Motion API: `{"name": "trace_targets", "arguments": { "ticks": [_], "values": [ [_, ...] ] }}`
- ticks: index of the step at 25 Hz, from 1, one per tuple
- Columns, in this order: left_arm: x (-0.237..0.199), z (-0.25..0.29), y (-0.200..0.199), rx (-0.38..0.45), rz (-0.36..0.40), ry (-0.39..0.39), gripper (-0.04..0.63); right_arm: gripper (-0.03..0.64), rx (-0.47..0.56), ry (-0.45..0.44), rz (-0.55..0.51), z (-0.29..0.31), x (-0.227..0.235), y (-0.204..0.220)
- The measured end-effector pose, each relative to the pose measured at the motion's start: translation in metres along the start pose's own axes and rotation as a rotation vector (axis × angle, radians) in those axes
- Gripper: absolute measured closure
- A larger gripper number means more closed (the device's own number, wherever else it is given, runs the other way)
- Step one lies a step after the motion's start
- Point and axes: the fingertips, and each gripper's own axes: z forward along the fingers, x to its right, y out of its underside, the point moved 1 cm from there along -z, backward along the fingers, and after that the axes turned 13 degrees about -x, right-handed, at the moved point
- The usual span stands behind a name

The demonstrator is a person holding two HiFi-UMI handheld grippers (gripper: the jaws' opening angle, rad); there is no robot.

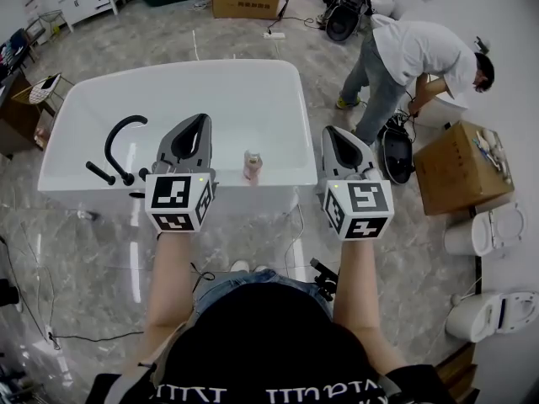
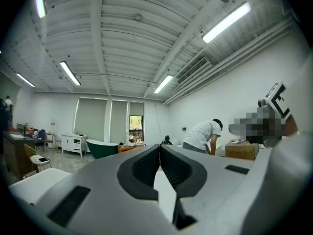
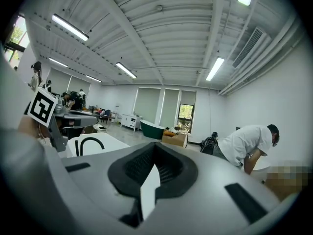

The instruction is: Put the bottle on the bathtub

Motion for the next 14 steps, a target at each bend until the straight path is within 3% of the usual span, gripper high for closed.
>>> {"name": "trace_targets", "arguments": {
  "ticks": [14],
  "values": [
    [-0.008, -0.006, -0.013, 0.022, 0.03, -0.027, 0.583, 0.603, 0.021, -0.001, -0.082, -0.008, -0.001, -0.009]
  ]
}}
